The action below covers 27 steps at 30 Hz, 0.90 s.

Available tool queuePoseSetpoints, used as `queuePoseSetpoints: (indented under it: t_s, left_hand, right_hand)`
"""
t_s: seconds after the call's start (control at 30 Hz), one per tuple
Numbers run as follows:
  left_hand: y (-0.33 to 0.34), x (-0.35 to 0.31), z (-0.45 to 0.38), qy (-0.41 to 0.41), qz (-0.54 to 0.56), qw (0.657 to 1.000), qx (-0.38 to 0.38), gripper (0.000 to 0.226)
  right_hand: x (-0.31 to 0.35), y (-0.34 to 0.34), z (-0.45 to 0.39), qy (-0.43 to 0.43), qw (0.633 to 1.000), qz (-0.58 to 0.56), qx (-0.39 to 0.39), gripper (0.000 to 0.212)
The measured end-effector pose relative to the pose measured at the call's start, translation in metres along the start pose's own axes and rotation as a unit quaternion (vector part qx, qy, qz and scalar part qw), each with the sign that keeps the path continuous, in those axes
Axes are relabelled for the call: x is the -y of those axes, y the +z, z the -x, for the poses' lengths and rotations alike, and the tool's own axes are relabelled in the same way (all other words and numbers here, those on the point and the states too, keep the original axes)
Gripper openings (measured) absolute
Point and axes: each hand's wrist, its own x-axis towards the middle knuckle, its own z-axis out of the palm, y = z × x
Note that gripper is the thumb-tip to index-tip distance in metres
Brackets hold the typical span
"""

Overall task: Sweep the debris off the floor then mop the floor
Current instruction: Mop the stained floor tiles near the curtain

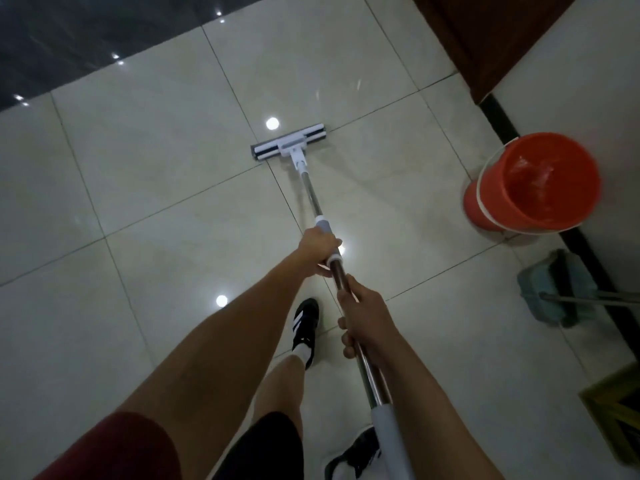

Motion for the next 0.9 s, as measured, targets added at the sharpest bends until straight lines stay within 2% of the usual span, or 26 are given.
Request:
queuePoseSetpoints:
  t_s: [0.13, 0.23, 0.33, 0.43, 0.5, 0.63, 0.7, 0.83, 0.9]
  left_hand:
    - [-0.023, -0.052, -0.03, 0.009, -0.03, 1.0, 0.002, 0.013]
    - [-0.025, -0.056, -0.033, -0.009, -0.052, 0.999, 0.006, 0.015]
    - [-0.018, -0.037, -0.023, -0.024, -0.065, 0.998, 0.006, 0.012]
    - [-0.014, -0.019, -0.01, -0.027, -0.075, 0.997, 0.014, 0.015]
    - [-0.01, -0.004, 0.002, -0.029, -0.079, 0.996, 0.02, 0.017]
    - [0.013, 0.042, 0.035, -0.001, -0.111, 0.993, 0.042, 0.014]
    - [0.025, 0.065, 0.056, 0.012, -0.11, 0.993, 0.038, 0.007]
    - [0.039, 0.108, 0.09, 0.044, -0.135, 0.989, 0.038, 0.008]
    - [0.044, 0.126, 0.108, 0.056, -0.153, 0.985, 0.05, 0.008]
  right_hand:
    - [0.048, 0.007, -0.035, 0.007, 1.0, -0.026, 0.001, 0.019]
    - [0.049, 0.009, -0.033, 0.011, 1.0, -0.013, -0.012, 0.025]
    - [0.035, 0.013, -0.013, 0.014, 0.999, -0.013, -0.03, 0.025]
    - [0.022, 0.019, 0.008, 0.015, 0.999, -0.026, -0.032, 0.014]
    - [0.008, 0.022, 0.025, 0.03, 0.998, -0.039, -0.038, 0.017]
    - [-0.032, 0.025, 0.071, 0.051, 0.996, -0.045, -0.061, 0.02]
    - [-0.052, 0.026, 0.096, 0.042, 0.995, -0.046, -0.075, 0.02]
    - [-0.089, 0.035, 0.14, 0.013, 0.996, -0.009, -0.088, 0.02]
    - [-0.105, 0.037, 0.163, 0.012, 0.995, -0.015, -0.098, 0.026]
